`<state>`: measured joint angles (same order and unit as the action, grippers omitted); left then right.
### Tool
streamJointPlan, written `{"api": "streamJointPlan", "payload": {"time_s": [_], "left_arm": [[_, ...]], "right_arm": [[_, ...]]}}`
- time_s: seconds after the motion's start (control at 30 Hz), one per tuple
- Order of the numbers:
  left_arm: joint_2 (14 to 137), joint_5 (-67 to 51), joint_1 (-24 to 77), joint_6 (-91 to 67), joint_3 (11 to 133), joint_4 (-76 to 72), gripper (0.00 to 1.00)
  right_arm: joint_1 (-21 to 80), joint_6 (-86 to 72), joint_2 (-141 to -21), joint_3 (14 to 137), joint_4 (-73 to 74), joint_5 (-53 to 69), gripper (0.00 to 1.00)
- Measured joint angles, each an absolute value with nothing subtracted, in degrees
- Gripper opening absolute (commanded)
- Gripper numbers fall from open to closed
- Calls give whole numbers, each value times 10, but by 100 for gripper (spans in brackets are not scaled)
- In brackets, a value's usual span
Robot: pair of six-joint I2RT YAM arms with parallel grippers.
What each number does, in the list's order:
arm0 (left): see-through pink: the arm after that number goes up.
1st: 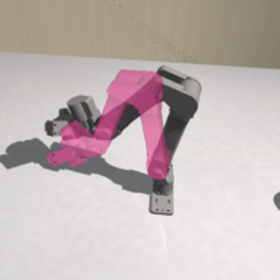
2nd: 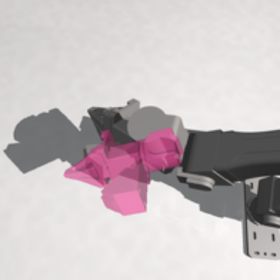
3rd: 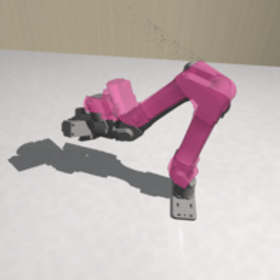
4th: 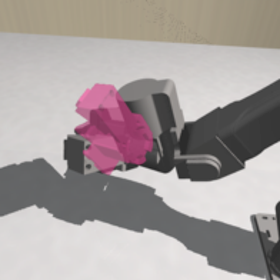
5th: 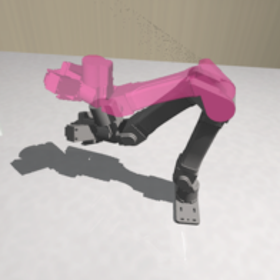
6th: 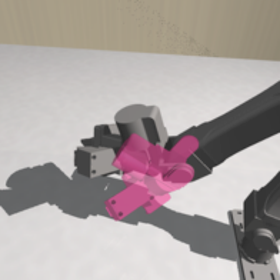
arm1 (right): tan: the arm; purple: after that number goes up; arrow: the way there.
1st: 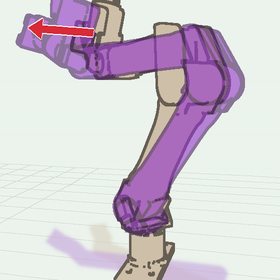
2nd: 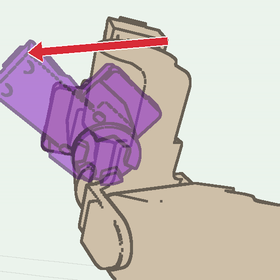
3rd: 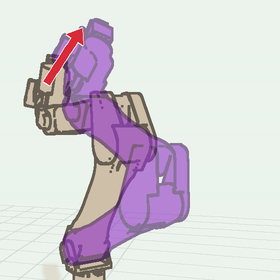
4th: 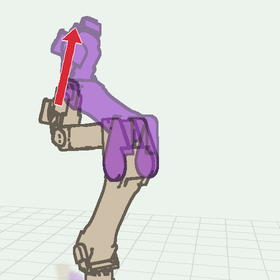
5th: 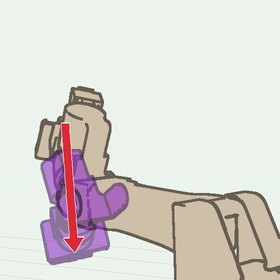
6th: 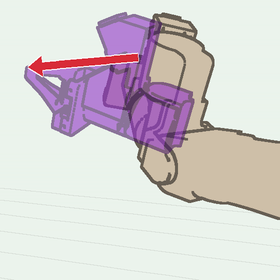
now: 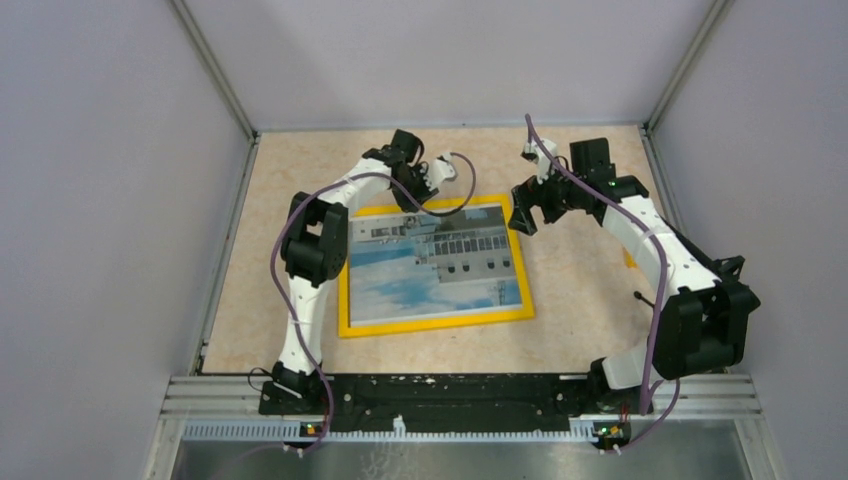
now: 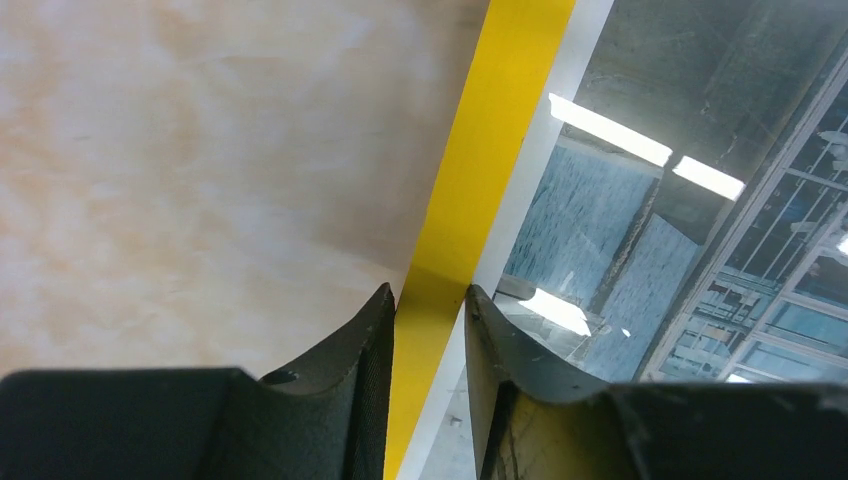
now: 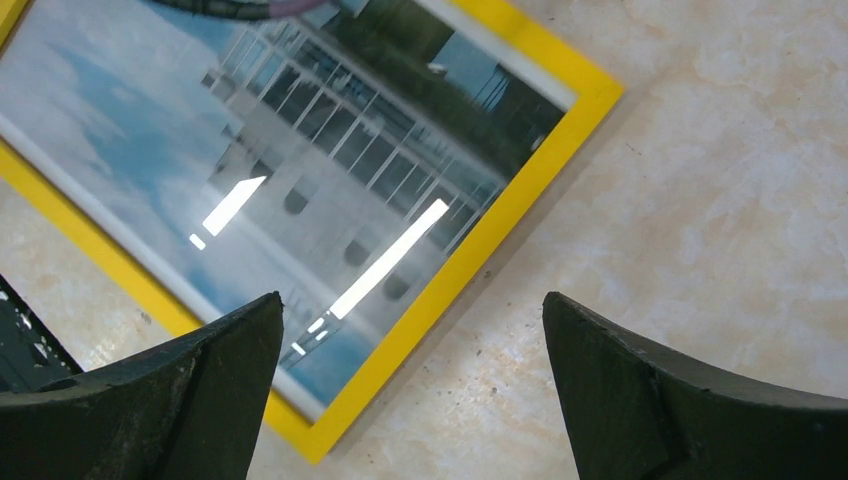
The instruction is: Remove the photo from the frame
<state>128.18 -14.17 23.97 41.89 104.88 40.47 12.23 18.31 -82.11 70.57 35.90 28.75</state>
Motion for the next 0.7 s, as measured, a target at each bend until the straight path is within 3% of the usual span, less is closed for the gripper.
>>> {"api": "streamJointPlan", "payload": {"time_s": [0.2,0.43,0.53,0.7], "left_arm": [[1336,-106,187,422,1117,322,45],[1362,-78,161,412,1183,292,71],[1309,-114,162,401,1136,293,75],[1092,-136,210,417,935,312,80]], "right_arm": [[122,164,-821,690,351,300,99],[122,132,-821,674,341,314,99],[122,113,-821,671,332,314,99],[122,82,-825,671,312,313,99]]}}
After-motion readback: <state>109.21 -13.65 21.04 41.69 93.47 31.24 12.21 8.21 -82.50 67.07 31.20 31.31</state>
